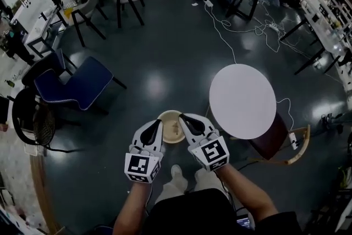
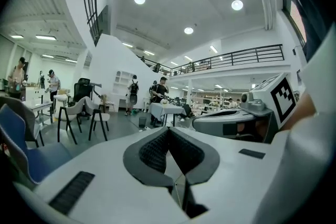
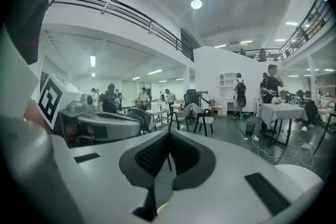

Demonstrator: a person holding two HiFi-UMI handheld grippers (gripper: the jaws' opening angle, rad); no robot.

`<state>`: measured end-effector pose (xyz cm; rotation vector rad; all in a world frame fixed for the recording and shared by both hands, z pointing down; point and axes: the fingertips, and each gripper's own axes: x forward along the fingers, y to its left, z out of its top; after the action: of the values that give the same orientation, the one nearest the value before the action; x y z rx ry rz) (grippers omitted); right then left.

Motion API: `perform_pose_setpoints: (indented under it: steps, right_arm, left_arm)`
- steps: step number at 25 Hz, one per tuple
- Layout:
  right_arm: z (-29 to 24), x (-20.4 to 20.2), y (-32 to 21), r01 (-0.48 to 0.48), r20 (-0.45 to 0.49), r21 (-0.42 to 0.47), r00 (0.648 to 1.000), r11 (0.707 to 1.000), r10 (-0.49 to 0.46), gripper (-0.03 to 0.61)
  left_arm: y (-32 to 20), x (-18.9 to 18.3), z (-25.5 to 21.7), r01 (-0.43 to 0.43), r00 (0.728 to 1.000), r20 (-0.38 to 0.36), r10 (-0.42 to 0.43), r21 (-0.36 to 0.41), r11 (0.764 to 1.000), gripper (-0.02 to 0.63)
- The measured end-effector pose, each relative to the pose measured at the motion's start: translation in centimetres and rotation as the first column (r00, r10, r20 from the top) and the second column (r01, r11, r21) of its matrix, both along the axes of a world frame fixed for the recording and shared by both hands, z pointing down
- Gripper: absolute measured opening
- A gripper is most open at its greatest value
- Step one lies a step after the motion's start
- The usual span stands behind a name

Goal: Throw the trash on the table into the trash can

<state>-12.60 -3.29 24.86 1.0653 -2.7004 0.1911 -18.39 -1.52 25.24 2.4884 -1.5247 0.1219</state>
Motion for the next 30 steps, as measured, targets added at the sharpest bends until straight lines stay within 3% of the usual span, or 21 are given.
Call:
perform_pose_setpoints:
  steps: [14,30]
  right_arm:
    - [-6.6,8.4,2.0,-0.115,0.047,0.083,0.993,0.990,0.111,0.018]
    - [-11.5,19.5,10.5,-0.109,0.076,0.137,0.992,0.985,0.100,0.018]
  left_arm:
    - [0.6,7.9,-5.7,-0.115,0.993,0.008,0.115,0.094,0.989,0.008]
    - [10.3,20.5,-11.2,-0.148,0.989,0.023,0.146,0.145,0.978,0.008]
